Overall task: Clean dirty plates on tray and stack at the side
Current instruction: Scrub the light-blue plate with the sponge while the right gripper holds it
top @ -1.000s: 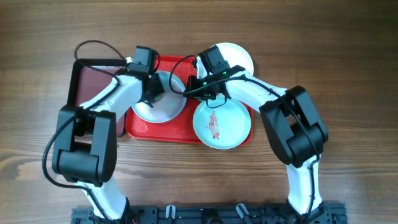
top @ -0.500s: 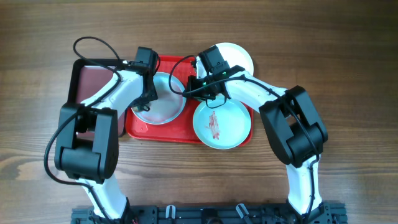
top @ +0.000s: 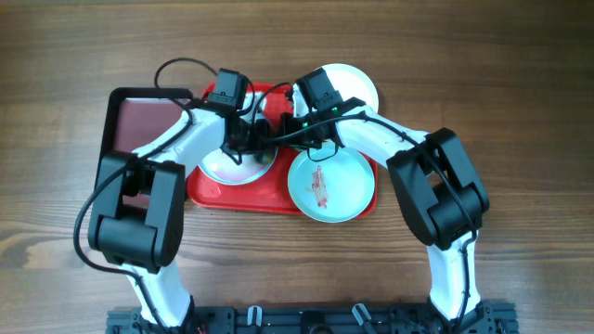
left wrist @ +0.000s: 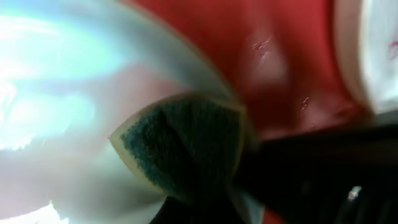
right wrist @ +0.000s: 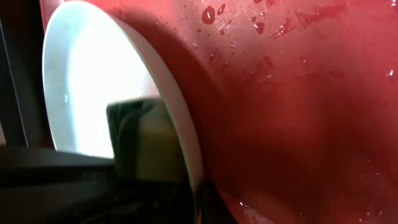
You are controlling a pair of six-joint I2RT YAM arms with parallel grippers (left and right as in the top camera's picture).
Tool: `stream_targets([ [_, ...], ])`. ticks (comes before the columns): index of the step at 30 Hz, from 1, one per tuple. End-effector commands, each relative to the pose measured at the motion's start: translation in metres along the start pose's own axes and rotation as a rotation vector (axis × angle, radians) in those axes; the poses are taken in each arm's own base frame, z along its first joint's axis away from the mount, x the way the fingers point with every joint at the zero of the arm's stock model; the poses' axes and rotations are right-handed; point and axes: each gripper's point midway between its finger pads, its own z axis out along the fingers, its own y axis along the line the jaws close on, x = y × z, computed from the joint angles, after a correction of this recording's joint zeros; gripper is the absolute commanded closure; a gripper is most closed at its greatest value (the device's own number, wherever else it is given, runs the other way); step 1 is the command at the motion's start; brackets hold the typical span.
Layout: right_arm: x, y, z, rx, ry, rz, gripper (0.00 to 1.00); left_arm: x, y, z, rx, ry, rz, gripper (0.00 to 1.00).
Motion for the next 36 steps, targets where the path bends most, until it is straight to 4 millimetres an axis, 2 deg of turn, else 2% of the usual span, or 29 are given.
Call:
stream_targets([
  [1,0.006,-0.02,0.011,0.049,0.021,0.024,0.96,0.01,0.041,0.024,-0.183,0.008,-0.003,0.96],
  [4,0.006,-0.02,0.011,0.049,0.02,0.022,0.96,0.003,0.08,0.012,-0.406,-0.061,-0.116,0.96],
  [7,0.006,-0.019,0.011,0.049,0.02,0.022,0.96,0.007,0.115,-0.006,-0.585,-0.104,-0.267,0.96],
  [11,0.006,-0.019,0.011,0.048,0.02,0.022,0.96,0.022,0.131,-0.014,-0.625,-0.062,-0.354,0.96],
  [14,0.006,-0.019,0.011,0.048,0.02,0.021,0.96,0.039,0.121,-0.009,-0.568,0.027,-0.358,0.96],
  [18,0.006,-0.019,0.011,0.049,0.019,0.021,0.96,0.079,0.098,-0.006,-0.461,0.222,-0.391,0.96],
  [21,0.005,-0.019,0.011,0.047,0.018,0.02,0.96,0.107,0.073,-0.009,-0.333,0.376,-0.382,0.96],
  [23,0.005,-0.019,0.011,0.047,0.018,0.02,0.96,0.114,0.053,-0.008,-0.205,0.438,-0.342,0.96],
  [26,0.005,-0.019,0.011,0.047,0.018,0.021,0.96,0.11,0.033,-0.005,-0.073,0.442,-0.292,0.96],
  [29,0.005,-0.019,0.011,0.047,0.018,0.021,0.96,0.095,0.032,0.002,-0.052,0.377,-0.269,0.96],
  [36,0.005,-0.019,0.011,0.047,0.018,0.021,0.96,0.045,0.032,0.016,-0.027,0.17,-0.193,0.96],
])
